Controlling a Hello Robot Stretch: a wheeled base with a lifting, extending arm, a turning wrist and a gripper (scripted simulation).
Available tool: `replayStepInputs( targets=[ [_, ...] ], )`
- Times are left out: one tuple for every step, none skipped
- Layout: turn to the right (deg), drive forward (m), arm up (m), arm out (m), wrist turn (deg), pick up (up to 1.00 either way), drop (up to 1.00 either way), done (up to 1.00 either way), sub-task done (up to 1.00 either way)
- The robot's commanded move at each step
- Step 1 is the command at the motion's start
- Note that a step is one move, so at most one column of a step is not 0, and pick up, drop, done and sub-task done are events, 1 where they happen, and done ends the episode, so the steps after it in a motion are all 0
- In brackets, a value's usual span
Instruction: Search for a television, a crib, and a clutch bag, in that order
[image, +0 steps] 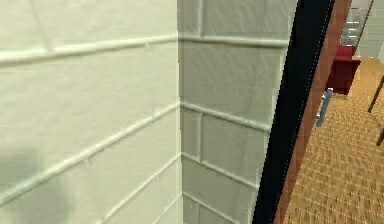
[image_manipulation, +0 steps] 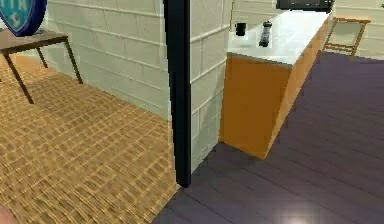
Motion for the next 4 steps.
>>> replayStepInputs(
  targets=[
    [45.0,0.0,0.0,0.0,0.0,0.0,0.0,0.0,0.0],
    [45.0,0.0,0.0,0.0,0.0,0.0,0.0,0.0,0.0],
    [0.0,0.3,0.0,0.0,0.0,0.0,0.0,0.0,0.0],
    [45.0,0.0,0.0,0.0,0.0,0.0,0.0,0.0,0.0]
  ],
)
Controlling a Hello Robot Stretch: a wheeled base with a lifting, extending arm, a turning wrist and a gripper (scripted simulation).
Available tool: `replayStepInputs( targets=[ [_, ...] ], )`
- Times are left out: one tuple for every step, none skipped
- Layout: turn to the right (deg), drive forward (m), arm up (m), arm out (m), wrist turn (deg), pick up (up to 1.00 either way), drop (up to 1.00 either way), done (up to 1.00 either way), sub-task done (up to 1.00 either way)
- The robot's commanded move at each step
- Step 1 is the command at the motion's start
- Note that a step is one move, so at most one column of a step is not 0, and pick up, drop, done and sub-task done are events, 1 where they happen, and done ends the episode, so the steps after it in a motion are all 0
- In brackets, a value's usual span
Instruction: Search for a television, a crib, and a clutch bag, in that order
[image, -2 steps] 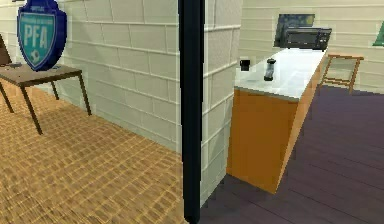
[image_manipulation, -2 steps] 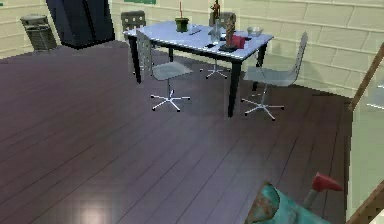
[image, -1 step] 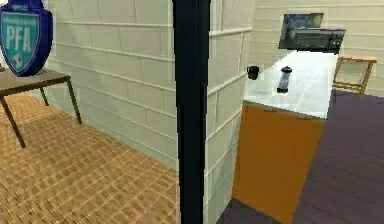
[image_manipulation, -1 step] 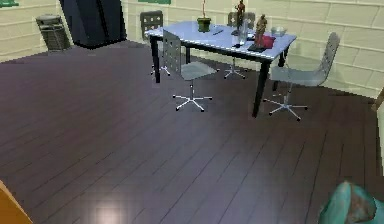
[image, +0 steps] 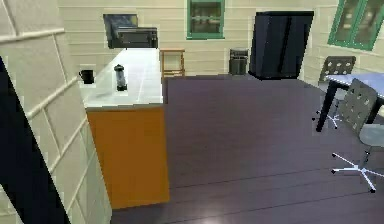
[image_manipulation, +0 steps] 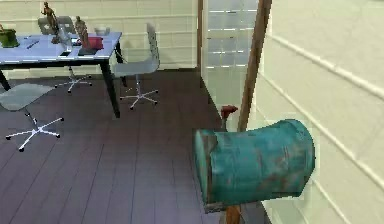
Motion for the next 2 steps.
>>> replayStepInputs(
  targets=[
    [42.0,0.0,0.0,0.0,0.0,0.0,0.0,0.0,0.0],
    [0.0,0.55,0.0,0.0,0.0,0.0,0.0,0.0,0.0]
  ],
)
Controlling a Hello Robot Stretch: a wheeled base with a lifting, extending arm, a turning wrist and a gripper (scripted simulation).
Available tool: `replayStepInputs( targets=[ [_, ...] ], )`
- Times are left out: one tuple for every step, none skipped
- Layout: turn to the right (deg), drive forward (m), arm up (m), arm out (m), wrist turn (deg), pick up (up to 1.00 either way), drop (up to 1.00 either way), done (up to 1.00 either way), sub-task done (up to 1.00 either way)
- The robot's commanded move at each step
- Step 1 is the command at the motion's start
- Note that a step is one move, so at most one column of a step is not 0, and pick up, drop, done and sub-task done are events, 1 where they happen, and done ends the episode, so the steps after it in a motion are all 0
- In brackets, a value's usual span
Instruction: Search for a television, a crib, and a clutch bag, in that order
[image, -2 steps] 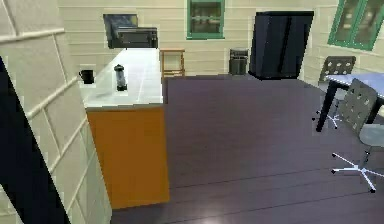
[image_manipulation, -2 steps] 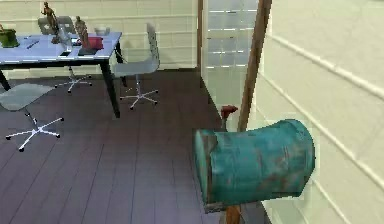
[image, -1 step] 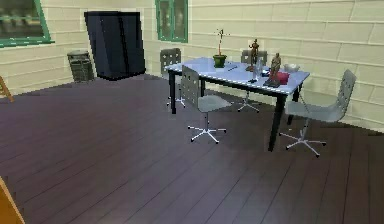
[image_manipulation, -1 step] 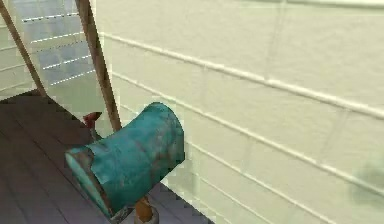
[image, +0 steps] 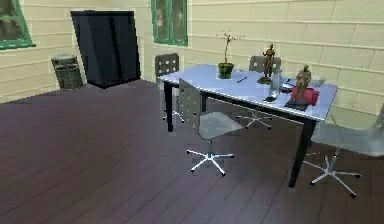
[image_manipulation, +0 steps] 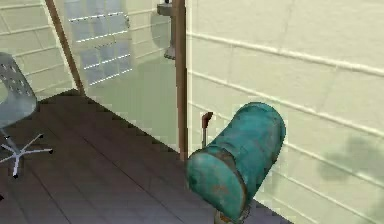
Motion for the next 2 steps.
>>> replayStepInputs(
  targets=[
    [36.0,0.0,0.0,0.0,0.0,0.0,0.0,0.0,0.0],
    [0.0,0.75,0.0,0.0,0.0,0.0,0.0,0.0,0.0]
  ],
)
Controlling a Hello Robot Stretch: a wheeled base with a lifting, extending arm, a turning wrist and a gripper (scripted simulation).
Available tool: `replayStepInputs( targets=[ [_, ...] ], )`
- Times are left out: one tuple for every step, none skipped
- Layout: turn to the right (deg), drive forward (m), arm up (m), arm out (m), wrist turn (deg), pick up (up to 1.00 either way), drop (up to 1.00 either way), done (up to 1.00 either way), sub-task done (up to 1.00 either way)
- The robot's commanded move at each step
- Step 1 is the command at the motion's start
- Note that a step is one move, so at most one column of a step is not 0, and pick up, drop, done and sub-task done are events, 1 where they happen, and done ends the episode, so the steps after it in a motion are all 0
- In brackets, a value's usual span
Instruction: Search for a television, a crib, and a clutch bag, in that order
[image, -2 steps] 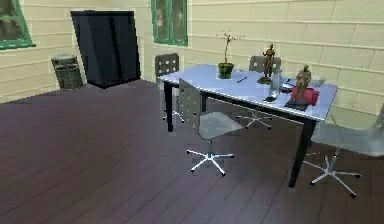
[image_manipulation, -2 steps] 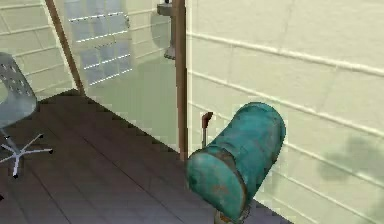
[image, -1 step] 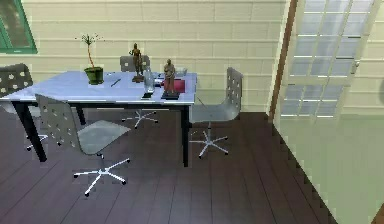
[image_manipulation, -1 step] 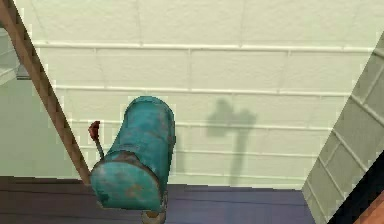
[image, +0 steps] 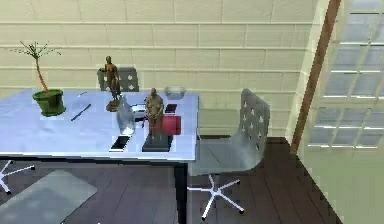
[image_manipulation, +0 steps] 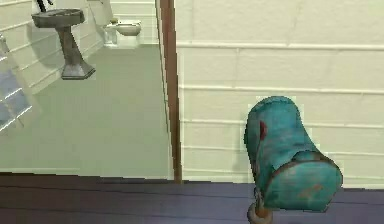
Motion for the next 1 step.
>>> replayStepInputs(
  targets=[
    [45.0,0.0,0.0,0.0,0.0,0.0,0.0,0.0,0.0]
  ],
)
